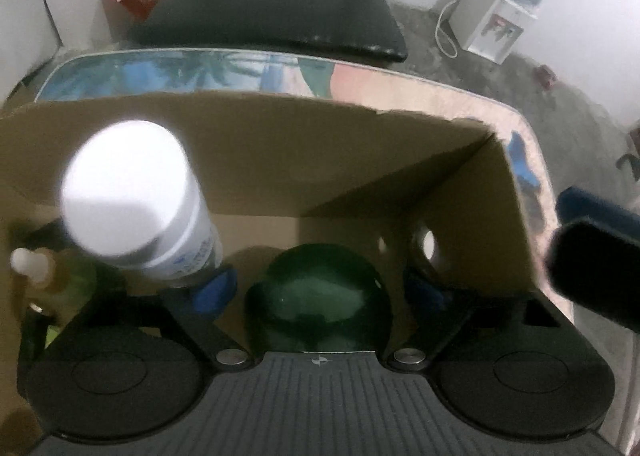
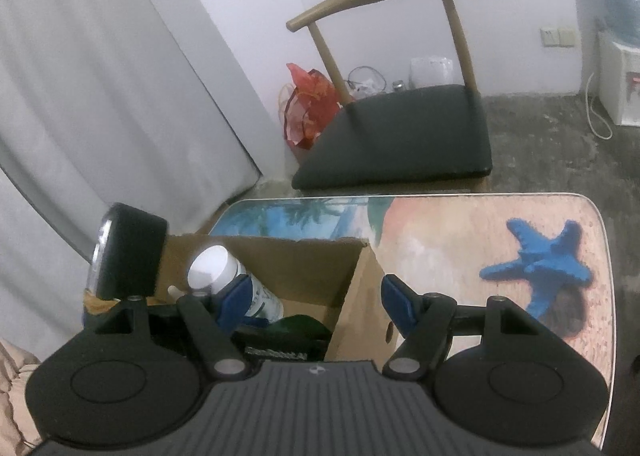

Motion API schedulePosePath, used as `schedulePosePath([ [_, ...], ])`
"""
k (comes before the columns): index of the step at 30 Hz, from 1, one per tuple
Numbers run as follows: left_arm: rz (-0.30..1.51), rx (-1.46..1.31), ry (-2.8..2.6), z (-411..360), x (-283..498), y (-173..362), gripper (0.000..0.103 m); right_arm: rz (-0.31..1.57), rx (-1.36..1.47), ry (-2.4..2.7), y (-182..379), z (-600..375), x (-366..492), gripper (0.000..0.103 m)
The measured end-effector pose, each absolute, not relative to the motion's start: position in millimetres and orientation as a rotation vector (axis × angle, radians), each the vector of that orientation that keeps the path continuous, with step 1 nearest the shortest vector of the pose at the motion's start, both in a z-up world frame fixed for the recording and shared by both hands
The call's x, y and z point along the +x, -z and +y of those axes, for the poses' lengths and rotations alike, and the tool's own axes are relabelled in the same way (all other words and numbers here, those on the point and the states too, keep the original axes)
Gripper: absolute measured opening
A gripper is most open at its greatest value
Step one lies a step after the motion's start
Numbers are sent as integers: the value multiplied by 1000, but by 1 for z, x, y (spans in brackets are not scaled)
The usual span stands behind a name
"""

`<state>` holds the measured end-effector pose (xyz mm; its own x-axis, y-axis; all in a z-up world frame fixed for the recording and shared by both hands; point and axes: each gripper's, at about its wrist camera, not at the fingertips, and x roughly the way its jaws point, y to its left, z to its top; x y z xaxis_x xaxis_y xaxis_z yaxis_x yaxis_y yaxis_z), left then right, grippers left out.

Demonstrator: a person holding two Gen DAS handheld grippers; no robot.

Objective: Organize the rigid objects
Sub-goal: 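Lower the green jar into the box and open the right gripper, then move the right gripper back to the gold-lidded tin and grasp it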

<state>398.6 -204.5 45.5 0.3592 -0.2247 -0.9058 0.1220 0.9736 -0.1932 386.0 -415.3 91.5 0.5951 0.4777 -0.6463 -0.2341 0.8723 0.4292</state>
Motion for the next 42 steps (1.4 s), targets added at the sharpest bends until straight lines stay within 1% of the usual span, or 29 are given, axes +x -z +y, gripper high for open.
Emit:
schedulePosePath([
  [6,1151,-103,220,-197,382,-62,94,814,328,-412,-100,-417,371,74],
  [11,1096,-141,231,-178,357,-93,94,763,335,-396,-117,-422,345,74],
  [14,1032,-187,265,-158,329,-119,94,725,330,-399,-132,-420,325,74],
  [18,934,-183,296,-130,284,-150,94,664,316,-414,-154,-412,289,74],
  [22,860,-146,351,-103,230,-161,96,623,304,-445,-165,-398,251,73],
  [27,810,-160,429,-77,183,-146,96,632,289,-479,-161,-374,218,66],
  [32,727,-114,492,-68,147,-111,96,631,335,-480,-141,-363,185,66],
  [38,693,-38,632,-89,121,-69,96,647,369,-375,-100,-367,136,66],
  [42,695,13,723,-112,121,-49,96,672,432,-270,-71,-380,113,66],
])
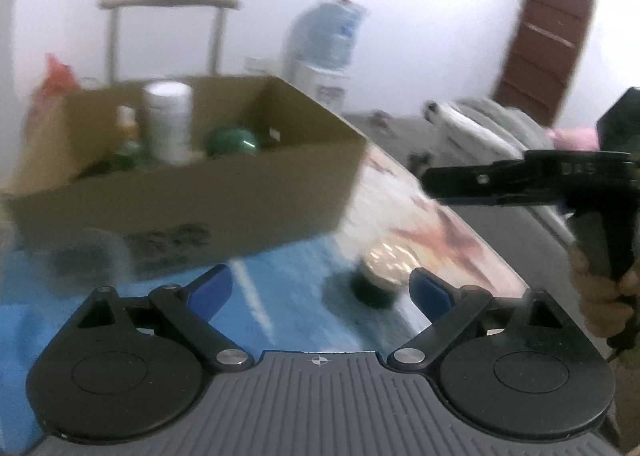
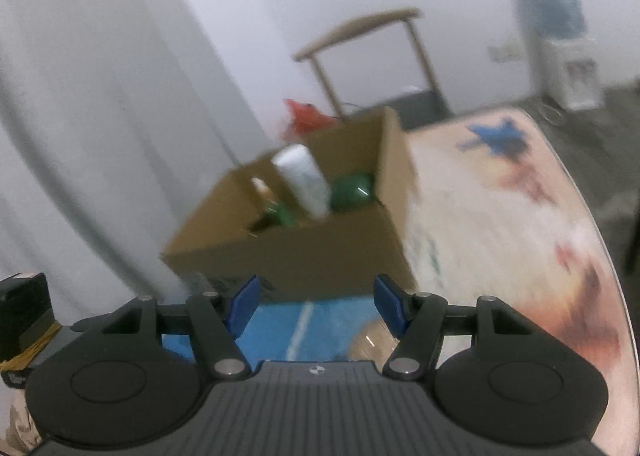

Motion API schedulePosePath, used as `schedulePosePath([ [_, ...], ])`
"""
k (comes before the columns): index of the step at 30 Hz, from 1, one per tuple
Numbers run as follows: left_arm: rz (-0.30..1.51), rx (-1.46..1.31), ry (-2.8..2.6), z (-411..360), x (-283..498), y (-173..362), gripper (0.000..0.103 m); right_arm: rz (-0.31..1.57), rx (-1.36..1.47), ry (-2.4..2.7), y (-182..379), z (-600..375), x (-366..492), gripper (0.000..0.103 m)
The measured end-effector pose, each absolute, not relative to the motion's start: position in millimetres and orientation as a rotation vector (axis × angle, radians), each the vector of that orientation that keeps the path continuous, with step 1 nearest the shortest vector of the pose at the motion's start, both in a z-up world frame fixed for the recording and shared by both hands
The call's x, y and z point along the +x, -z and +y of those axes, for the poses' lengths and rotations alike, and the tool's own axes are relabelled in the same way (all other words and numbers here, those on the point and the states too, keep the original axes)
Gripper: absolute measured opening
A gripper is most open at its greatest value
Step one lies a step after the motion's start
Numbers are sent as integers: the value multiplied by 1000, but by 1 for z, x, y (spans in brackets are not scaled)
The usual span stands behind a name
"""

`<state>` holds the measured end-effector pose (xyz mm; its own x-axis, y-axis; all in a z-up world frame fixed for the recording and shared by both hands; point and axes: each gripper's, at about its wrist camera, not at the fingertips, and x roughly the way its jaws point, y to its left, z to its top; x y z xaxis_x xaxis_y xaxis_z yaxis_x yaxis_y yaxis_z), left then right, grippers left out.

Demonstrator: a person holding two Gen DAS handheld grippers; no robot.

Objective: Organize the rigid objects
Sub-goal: 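Move the right gripper back to the gold-lidded tin and grasp it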

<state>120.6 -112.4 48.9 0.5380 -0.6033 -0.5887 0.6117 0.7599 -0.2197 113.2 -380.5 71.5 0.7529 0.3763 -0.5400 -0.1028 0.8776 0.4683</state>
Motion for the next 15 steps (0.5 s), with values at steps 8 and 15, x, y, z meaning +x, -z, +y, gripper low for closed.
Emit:
schedulePosePath([
  [8,757,181,784,-165,127,-11,96,693,607,-149,-24,-411,102,66],
  [15,745,268,765,-207,135,3,93,741,664,-151,6,-414,113,59],
])
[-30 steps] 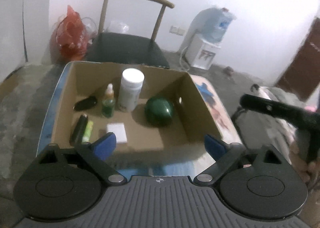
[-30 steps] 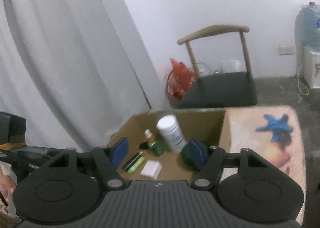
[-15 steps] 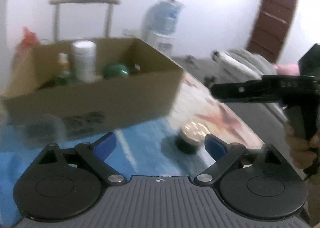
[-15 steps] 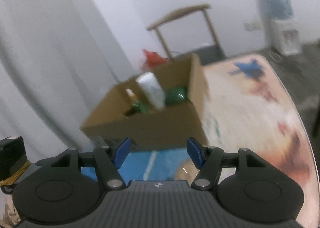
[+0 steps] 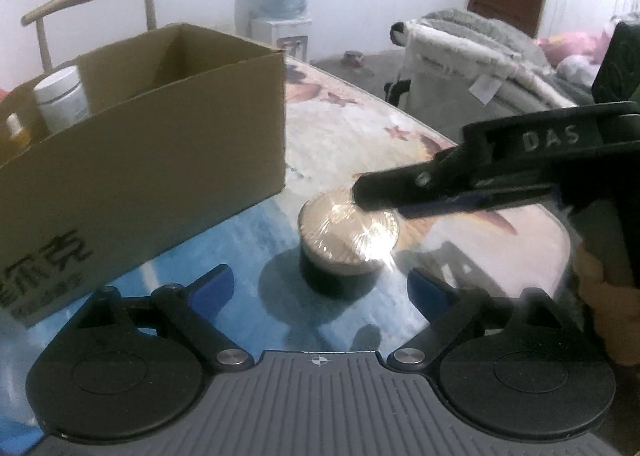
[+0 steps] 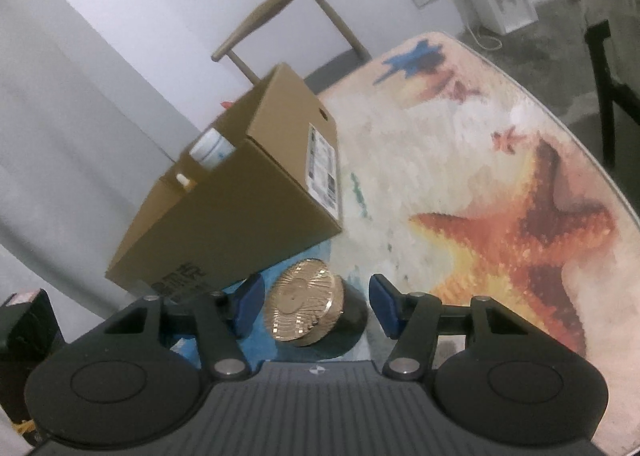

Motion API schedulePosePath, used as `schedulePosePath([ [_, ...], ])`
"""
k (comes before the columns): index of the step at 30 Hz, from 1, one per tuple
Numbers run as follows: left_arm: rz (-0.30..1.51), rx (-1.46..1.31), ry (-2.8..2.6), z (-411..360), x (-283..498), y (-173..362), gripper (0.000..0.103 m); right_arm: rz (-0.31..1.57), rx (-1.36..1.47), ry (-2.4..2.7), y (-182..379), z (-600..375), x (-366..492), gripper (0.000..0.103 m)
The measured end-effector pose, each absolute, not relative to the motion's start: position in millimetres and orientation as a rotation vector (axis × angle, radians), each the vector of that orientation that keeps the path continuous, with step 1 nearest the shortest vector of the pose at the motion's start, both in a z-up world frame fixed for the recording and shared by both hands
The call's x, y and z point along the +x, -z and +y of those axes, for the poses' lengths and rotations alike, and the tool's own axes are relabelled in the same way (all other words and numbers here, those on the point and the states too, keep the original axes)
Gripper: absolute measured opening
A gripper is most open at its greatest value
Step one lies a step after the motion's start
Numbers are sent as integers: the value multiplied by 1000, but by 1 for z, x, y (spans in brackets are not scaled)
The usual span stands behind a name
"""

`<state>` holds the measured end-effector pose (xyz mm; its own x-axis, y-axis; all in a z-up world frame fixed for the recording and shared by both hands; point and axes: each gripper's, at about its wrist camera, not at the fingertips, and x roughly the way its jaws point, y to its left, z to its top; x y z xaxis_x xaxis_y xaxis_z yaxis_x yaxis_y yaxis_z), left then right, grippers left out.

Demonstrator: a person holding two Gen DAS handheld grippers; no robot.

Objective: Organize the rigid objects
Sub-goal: 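Move the right gripper back to the gold-lidded tin and grasp it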

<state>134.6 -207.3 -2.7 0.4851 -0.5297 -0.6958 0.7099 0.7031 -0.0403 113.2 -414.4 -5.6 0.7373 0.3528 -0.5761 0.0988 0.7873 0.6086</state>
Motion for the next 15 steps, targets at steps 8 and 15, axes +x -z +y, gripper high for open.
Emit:
schedulePosePath([
  [8,755,331,773,-227,141,15,66,759,688,-170,18,-415,120,41],
  [15,756,326,770,-228,139,14,56,762,660,-179,15,-410,121,39],
])
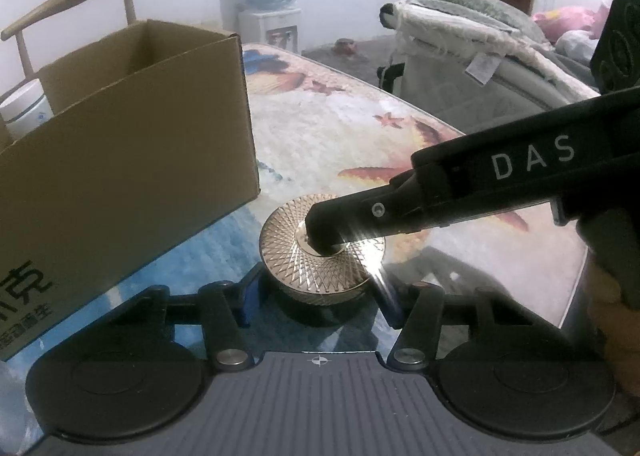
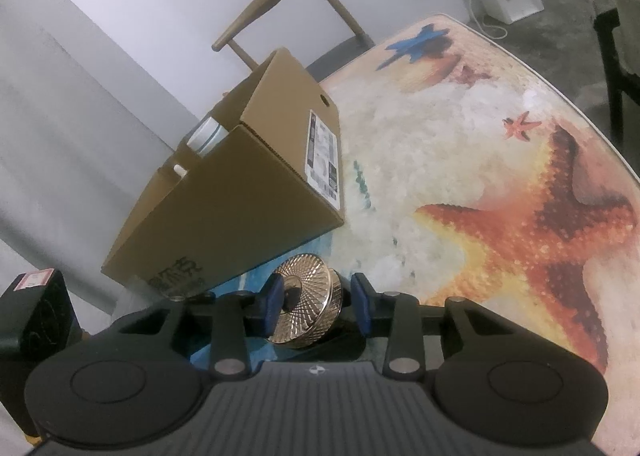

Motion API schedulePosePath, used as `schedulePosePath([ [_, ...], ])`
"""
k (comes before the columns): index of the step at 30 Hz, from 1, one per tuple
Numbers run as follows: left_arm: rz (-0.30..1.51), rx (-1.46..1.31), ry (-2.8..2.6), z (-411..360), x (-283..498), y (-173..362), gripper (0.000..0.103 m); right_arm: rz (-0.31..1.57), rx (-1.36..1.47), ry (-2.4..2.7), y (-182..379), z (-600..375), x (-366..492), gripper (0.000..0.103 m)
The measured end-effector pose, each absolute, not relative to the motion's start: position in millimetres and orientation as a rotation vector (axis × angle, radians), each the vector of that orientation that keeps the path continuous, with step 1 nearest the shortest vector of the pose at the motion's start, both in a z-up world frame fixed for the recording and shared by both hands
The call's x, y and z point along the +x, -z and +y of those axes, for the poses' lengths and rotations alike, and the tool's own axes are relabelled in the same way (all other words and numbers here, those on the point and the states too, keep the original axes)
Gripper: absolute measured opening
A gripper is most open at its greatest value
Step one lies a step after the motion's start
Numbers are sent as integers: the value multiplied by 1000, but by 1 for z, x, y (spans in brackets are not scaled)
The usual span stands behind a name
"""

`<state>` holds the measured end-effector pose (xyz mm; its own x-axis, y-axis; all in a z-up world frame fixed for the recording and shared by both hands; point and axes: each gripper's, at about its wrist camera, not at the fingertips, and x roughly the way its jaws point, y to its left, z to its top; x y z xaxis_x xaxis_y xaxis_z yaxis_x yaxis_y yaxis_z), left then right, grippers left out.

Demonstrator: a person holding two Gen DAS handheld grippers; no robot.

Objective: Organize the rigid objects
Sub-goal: 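Move the right gripper back to the gold-lidded tin and grasp it, then lift the gold tin with the right gripper toward the box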

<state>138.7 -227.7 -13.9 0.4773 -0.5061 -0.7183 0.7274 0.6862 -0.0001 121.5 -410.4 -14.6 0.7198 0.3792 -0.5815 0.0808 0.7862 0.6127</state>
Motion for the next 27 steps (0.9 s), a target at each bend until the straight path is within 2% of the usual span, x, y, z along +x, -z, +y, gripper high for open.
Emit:
schedulePosePath([
  [19,818,271,594,-154,125,8,56,842,588,-392,17,-337,140,39],
  [27,812,269,583,-148,121,8,56,843,590,-414,19,-333,137,39],
])
